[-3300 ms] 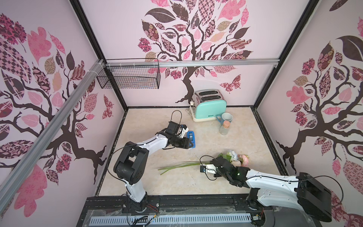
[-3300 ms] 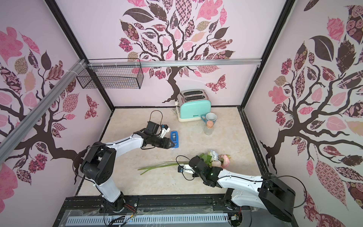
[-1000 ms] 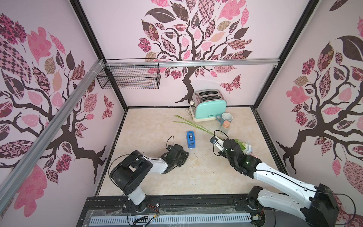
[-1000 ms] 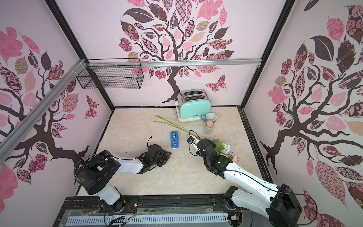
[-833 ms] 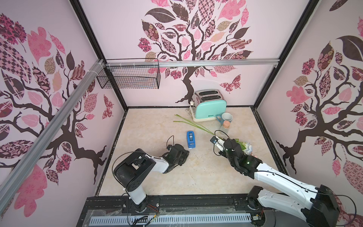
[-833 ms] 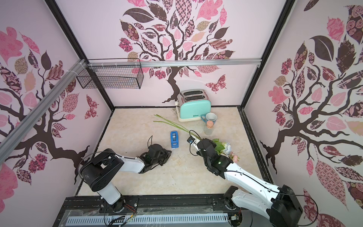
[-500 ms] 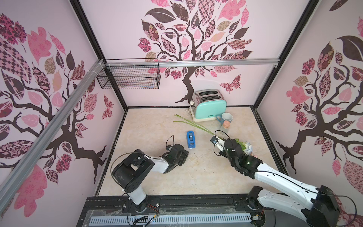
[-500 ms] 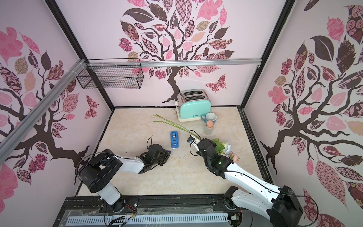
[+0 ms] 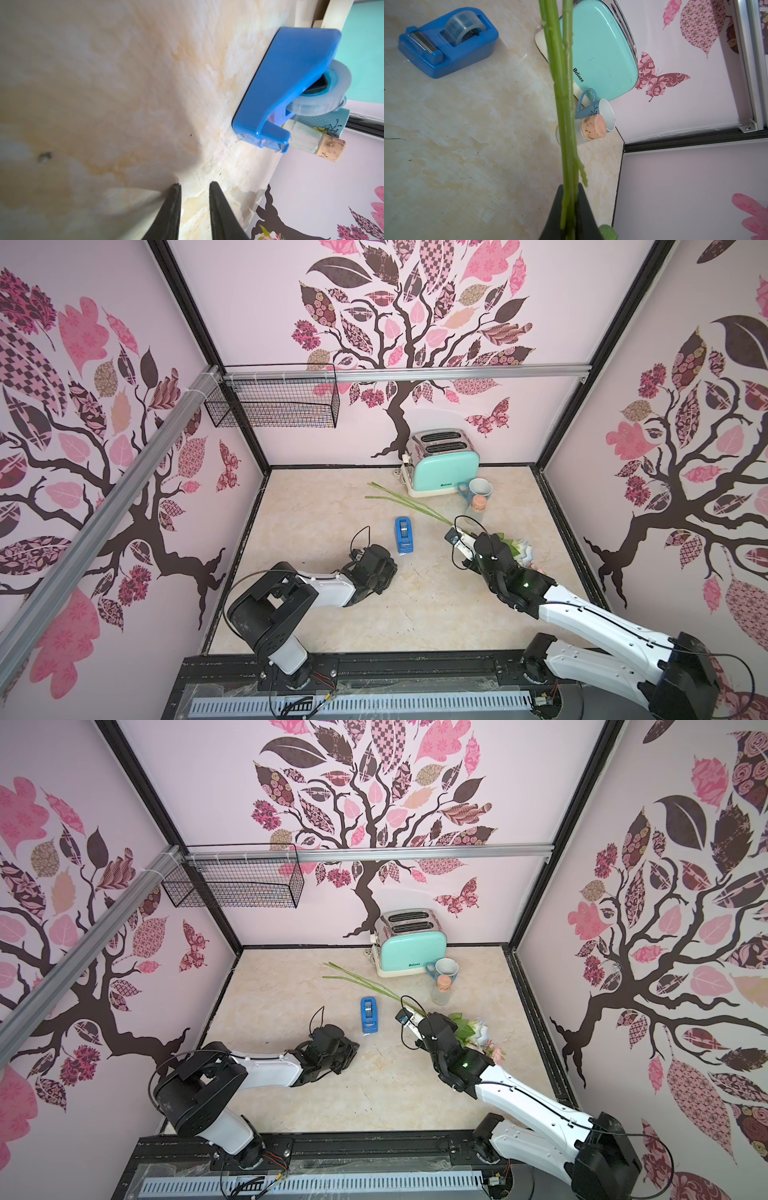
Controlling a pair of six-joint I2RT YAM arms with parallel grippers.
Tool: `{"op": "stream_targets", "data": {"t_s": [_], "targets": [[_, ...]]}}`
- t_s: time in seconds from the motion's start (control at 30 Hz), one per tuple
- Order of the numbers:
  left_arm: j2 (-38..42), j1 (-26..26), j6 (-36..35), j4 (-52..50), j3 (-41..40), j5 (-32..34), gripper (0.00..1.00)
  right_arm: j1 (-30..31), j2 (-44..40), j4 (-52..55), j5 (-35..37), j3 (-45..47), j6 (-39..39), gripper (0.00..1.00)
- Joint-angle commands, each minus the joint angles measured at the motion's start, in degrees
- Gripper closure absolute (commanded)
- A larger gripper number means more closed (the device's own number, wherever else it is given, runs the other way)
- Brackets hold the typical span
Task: Wrap bouquets with tape
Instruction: Pull the tape from the tape cutter.
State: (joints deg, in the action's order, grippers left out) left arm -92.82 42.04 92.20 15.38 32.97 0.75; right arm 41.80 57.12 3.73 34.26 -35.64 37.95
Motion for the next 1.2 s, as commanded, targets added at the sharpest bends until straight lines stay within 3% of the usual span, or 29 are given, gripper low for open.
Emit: {"op": "stream_targets", "data": {"t_s": [0.0,0.53,0.63,1.17], "targets": [[-3.3,0.5,0.4,-3.4,1.1,-0.9,0.73,-0.2,-1.2,-1.1,0.0,0.2,0.0,1.00],[-7.7,0.9,-0.8,-3.5,3.9,1.7,0.90,-0.2,-1.7,-1.1,0.0,0.5,0.1,1.00],[-7.9,1.0,-1.6,-2.6,4.4,1.3,1.00,-0.2,-1.9,-1.0,0.0,0.6,0.2,1.00],[-0.5,0.9,-8.9,5.0,5.2,7.5,1.00,-0.2,-1.8,-3.0,1.9,1.5,0.5,1.00]]}}
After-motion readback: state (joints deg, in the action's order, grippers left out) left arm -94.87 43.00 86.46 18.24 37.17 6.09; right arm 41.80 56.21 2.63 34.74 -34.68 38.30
